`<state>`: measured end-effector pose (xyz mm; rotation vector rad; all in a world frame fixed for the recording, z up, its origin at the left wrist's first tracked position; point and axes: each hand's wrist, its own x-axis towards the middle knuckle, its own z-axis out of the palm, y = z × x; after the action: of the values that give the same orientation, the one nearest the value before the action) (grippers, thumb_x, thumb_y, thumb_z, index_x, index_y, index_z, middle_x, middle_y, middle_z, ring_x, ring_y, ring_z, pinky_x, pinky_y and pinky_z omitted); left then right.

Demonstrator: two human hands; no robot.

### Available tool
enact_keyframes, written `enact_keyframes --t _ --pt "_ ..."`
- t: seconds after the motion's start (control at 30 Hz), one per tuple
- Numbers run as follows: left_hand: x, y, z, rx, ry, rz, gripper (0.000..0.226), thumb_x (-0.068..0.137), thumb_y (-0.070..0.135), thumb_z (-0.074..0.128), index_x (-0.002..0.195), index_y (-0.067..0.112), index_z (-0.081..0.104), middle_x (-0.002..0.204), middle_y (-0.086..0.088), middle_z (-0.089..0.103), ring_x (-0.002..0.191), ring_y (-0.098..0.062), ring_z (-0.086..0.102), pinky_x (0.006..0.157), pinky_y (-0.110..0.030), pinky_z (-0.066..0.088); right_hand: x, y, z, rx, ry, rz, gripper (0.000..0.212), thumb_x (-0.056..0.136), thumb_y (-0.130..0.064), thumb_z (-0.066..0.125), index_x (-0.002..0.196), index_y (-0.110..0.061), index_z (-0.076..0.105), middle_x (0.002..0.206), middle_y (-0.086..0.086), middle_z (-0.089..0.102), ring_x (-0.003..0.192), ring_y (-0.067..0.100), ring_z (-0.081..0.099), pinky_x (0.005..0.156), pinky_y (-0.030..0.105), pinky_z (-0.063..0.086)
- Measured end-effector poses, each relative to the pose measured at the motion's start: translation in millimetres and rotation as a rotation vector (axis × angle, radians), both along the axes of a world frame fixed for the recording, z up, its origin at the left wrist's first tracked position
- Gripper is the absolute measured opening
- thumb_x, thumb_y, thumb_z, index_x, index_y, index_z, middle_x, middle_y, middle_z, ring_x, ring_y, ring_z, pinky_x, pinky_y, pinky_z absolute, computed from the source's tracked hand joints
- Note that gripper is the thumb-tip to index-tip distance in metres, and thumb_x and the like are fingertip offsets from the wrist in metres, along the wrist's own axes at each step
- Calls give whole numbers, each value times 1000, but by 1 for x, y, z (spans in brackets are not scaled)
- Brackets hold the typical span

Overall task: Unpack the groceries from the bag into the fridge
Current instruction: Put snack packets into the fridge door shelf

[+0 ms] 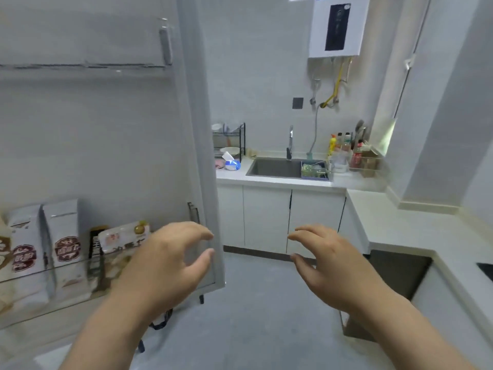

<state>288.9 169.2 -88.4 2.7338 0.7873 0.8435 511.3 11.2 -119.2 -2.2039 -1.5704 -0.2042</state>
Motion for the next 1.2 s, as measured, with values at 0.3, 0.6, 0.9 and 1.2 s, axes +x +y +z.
enact_keyframes --t 0.3,0.6,0.9,1.2 --pt "122 -94 -20 -9 242 -237 33 94 43 56 125 33 59 123 24 56 115 3 49 95 -13 37 82 -163 -15 -5 121 -376 45 98 -41 49 142 -28 46 148 -13 38 137 5 32 110 18 24" --pt "230 -198 -17 -98 277 -550 30 95 45 54 125 40 54 124 28 50 113 5 45 96 -15 38 122 -301 -29 53 254 -678 42 98 -40 51 139 -33 47 151 -17 32 139 4 30 109 20 24" --pt "342 -270 -33 -122 366 -855 27 94 45 55 121 41 57 111 31 47 102 4 48 89 -13 42 145 -400 -51 98 336 -1011 36 94 -38 57 130 -32 57 133 -24 47 120 0 45 96 17 33" --pt "469 -324 -70 -222 427 -1202 26 88 52 58 113 51 51 123 35 47 115 12 43 95 -12 34 172 -452 -74 90 415 -1349 36 94 -38 58 130 -33 57 131 -25 44 120 -2 44 95 13 32"
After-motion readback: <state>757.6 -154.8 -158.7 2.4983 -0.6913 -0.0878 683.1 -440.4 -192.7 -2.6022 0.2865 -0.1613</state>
